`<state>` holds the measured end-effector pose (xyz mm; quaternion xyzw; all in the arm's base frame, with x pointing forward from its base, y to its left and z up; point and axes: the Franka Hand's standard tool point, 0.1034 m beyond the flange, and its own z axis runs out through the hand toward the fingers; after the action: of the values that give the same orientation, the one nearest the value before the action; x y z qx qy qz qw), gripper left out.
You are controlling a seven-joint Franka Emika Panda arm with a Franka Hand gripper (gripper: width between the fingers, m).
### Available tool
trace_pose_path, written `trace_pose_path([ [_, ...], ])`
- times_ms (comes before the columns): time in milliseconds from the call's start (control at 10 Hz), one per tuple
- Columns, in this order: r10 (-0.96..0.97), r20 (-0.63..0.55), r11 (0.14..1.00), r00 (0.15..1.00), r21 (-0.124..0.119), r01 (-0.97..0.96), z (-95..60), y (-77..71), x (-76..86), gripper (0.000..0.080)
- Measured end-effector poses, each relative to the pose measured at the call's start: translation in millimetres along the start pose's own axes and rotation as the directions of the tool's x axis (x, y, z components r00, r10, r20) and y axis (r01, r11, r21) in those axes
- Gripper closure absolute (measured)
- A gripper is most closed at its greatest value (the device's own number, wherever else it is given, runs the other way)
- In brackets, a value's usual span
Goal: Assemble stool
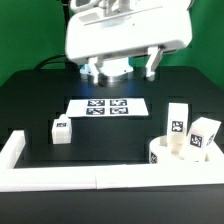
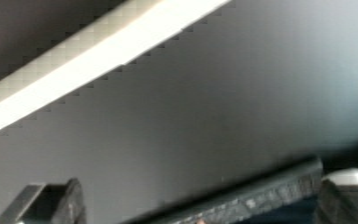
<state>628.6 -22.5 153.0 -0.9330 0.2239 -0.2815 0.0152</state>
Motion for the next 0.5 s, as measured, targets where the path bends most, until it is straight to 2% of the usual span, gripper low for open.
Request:
trace_pose_path([
  [100, -0.102, 0.078, 0.995, 0.992, 0.000, 0.103, 6.3, 12.4, -10.7, 0.0151],
  [200, -0.180, 0.108, 0.983, 0.978, -0.004, 0.182, 10.4, 29.1, -11.2, 0.0151],
  [300, -0.309, 0.109, 0.950, 0.945, -0.018, 0.313, 13.5, 56.9, -12.9, 0.0151],
  [400, -0.337, 0.105, 0.939, 0.936, -0.034, 0.342, 14.3, 73.9, -17.7, 0.0151],
  [500, -0.371, 0.109, 0.926, 0.922, -0.026, 0.376, 15.5, 72.9, -19.0, 0.0151],
])
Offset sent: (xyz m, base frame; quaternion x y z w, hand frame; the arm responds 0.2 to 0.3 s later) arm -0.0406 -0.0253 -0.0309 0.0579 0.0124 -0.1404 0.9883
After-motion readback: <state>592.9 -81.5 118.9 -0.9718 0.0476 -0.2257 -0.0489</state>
